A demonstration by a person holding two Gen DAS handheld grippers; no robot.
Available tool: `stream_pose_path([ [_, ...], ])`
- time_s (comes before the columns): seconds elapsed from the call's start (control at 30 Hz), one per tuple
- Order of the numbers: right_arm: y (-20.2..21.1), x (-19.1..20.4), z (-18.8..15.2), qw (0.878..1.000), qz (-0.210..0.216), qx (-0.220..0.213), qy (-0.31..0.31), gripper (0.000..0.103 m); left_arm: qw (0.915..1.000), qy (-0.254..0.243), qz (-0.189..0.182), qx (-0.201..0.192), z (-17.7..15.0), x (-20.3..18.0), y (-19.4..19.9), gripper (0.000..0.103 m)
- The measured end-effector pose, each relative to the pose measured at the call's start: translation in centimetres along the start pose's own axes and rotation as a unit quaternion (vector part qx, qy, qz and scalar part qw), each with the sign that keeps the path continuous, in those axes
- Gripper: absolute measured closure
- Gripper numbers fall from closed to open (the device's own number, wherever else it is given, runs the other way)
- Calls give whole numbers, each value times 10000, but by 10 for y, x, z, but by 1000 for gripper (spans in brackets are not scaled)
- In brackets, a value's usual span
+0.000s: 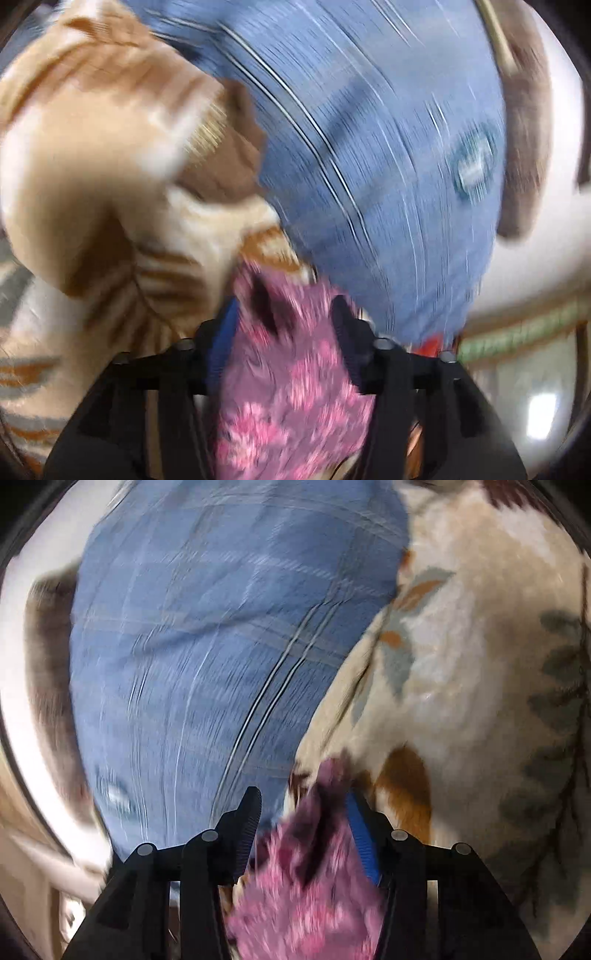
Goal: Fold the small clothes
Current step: 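Carry the hem over the shirt body with both grippers and lay it down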
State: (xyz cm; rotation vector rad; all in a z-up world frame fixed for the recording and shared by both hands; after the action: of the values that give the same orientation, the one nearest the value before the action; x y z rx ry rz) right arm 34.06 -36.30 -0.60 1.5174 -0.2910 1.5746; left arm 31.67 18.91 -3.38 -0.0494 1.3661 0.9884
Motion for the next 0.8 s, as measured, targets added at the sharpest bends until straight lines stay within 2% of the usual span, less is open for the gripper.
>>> stream_pose_path([
  [0.07, -5, 13, -15, 9991, 100, 347, 235, 49, 9984, -491, -73, 285, -17, -17, -12, 40],
  [0.13, -22, 20, -29, 9959, -12, 833, 367, 43, 9954, -783, -134, 527, -26, -30, -25, 40],
  [0.2, -45, 25, -36, 9927, -240, 1097, 450, 43, 9935, -935, 99, 642, -29, -42, -47, 40],
  [0.23, -55, 29, -33, 9932, -345, 1000, 493, 43, 9928, -973, 325, 624, -25, -47, -60, 41],
  [0.3, -68, 36, -23, 9958, -266, 797, 371, 43, 9917, -906, 750, 515, -11, -51, -78, 42],
  [0.33, -71, 41, -14, 9981, -141, 546, 244, 43, 9914, -821, 940, 395, -1, -51, -83, 49],
  [0.4, -65, 48, 0, 9999, 9, 92, 135, 43, 9940, -408, 1013, -35, 26, -48, -80, 57],
  [0.47, -50, 53, 13, 9996, 35, -201, 176, 43, 9961, 30, 810, -342, 44, -42, -65, 57],
  [0.5, -46, 52, 17, 9994, -48, -245, 256, 43, 9959, 134, 759, -470, 51, -38, -54, 57],
  [0.57, -35, 47, 25, 9969, -451, -311, 573, 43, 9960, -37, 730, -521, 54, -31, -36, 54],
  [0.6, -27, 40, 28, 9924, -854, -345, 818, 42, 9959, -133, 752, -489, 52, -27, -31, 51],
  [0.7, -21, 12, 29, 9781, -1715, -191, 1165, 42, 9966, -244, 780, -143, 31, -6, -27, 40],
  [0.73, -22, 0, 28, 9762, -1851, -64, 1132, 42, 9969, -216, 756, 22, 25, 1, -30, 39],
  [0.8, -32, -12, 18, 9767, -1863, 206, 1048, 42, 9962, -205, 755, 386, 4, 14, -40, 39],
])
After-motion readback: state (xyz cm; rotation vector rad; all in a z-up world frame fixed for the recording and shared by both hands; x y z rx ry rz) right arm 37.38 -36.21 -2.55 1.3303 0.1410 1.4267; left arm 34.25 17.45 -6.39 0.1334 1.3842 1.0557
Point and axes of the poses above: each gripper's, at about its wrist camera, not at the fingertips, and y roughly against the way its jaws point, x to its left, z to its top, the point moved 4 cm from there along -y, roughly the way its jaws point, and after that the axes turned 2 degrees about -x, right-handed, at the moved point
